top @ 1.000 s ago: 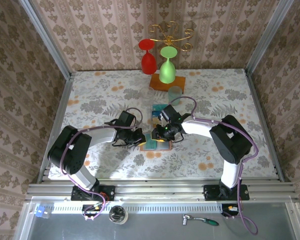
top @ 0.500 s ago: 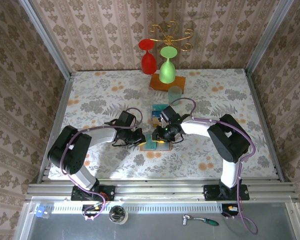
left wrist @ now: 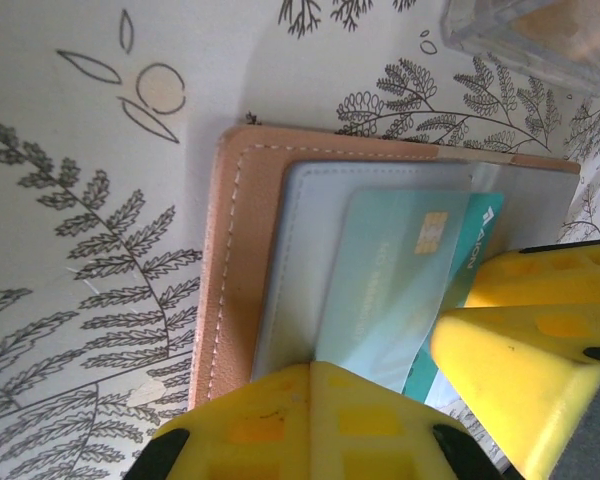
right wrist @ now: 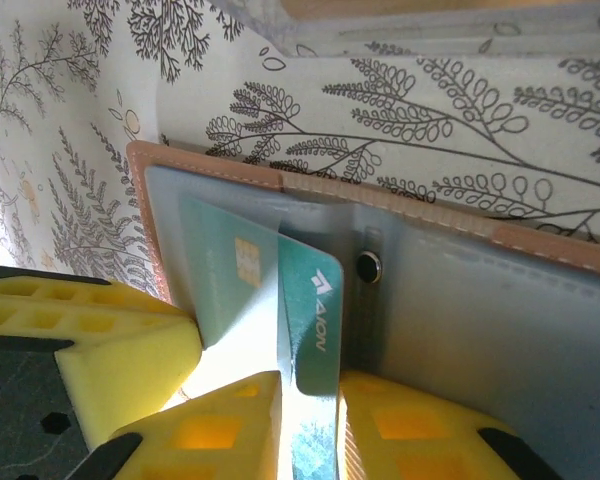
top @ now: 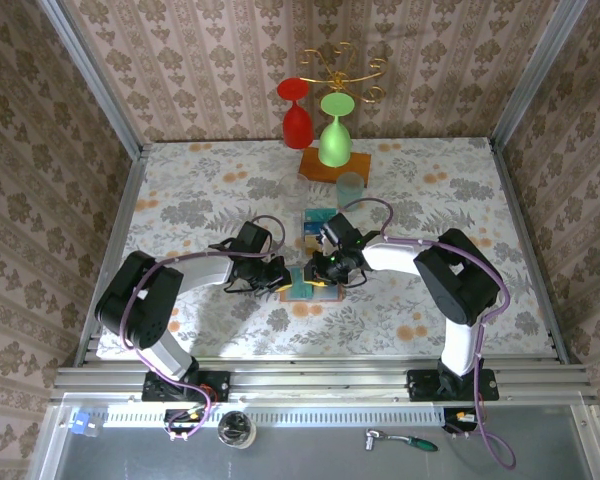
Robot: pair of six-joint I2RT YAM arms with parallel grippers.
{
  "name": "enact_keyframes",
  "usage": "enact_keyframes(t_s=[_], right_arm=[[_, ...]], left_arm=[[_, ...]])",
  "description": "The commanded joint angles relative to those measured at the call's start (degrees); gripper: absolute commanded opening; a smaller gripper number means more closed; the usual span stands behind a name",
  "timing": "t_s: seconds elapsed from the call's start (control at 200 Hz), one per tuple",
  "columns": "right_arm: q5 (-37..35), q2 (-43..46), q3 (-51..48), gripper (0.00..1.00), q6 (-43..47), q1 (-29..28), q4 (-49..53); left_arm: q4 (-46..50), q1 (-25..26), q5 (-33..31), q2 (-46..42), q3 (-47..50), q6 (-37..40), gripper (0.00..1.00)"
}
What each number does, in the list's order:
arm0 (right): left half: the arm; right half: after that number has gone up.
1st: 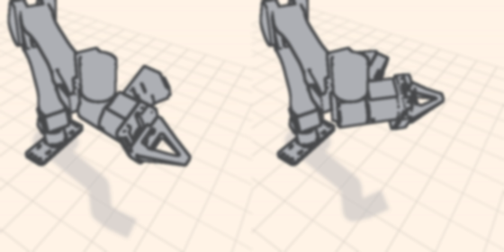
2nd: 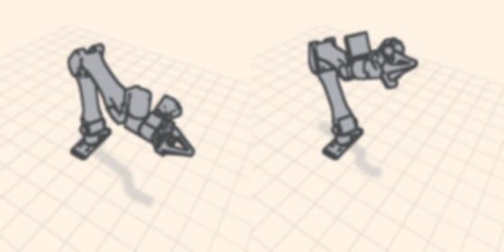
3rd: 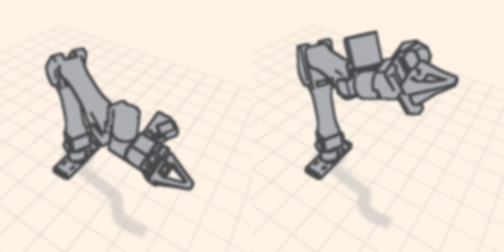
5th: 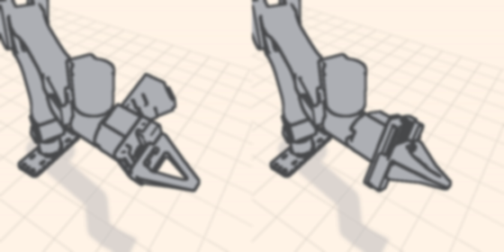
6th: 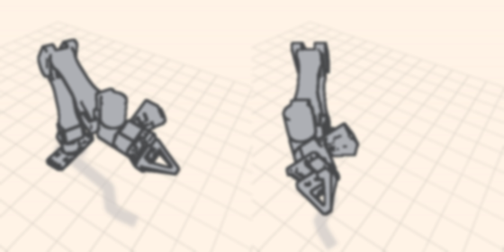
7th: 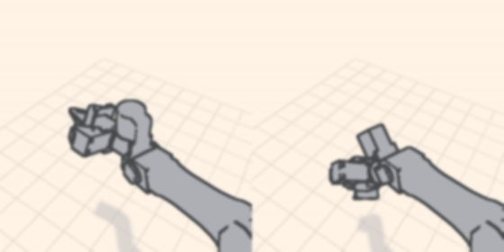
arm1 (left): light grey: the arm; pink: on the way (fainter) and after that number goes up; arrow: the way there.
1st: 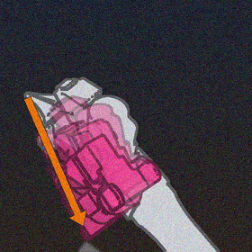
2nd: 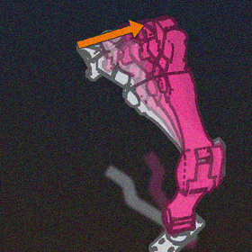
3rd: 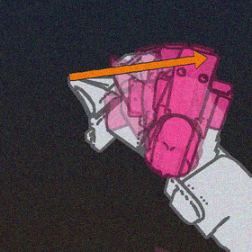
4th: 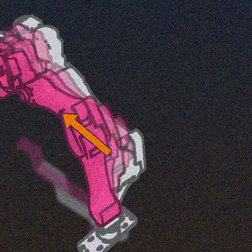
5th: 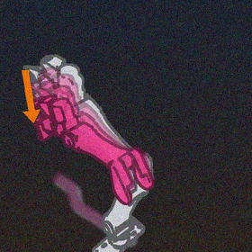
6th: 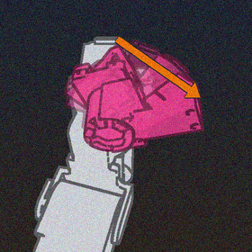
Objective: Take the credit cards out of the card holder
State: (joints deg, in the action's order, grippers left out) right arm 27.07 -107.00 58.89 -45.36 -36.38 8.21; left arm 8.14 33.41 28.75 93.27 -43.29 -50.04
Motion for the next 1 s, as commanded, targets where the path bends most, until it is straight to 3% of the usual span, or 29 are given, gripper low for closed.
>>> enact_keyframes(t_s=[0.0, 0.99], right_arm=[[1.5, 1.3, -0.9, 0.19, -1.0, 0.1, -1.8], [0.5, 6.5, -4.7, 0.10, 2.2, 3.8, 1.2]], left_arm=[[1.6, 0.2, -0.9, 0.1, 0.7, 0.9, 0.00], [2.3, 0.2, -1.1, 0.0, 0.5, 0.8, 0.00]])
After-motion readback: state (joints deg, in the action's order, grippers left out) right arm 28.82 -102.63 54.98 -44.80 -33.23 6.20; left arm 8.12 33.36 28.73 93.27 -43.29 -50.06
